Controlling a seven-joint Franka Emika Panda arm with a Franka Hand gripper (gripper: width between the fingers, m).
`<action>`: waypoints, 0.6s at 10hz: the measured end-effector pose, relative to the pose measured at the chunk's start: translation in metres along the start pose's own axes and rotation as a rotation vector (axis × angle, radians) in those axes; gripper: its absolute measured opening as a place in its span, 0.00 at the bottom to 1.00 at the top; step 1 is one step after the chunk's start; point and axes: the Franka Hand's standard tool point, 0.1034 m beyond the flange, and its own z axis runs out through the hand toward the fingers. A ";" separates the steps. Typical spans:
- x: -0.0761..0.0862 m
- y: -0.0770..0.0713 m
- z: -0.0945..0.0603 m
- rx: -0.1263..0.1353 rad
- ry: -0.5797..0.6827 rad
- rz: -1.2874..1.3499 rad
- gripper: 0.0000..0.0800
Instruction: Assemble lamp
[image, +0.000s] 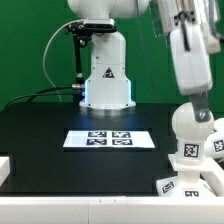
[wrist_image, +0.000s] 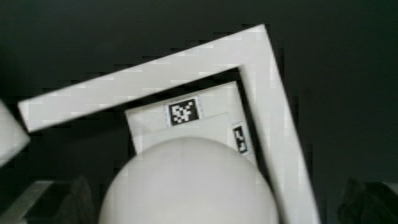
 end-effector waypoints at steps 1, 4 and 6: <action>-0.008 0.003 -0.009 -0.017 -0.008 -0.111 0.87; -0.016 0.003 -0.012 -0.015 0.006 -0.294 0.87; -0.016 0.003 -0.012 -0.015 0.005 -0.328 0.87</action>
Offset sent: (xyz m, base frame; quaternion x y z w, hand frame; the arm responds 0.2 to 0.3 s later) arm 0.0000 0.0000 0.0000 0.0000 0.0000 -0.1296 0.9916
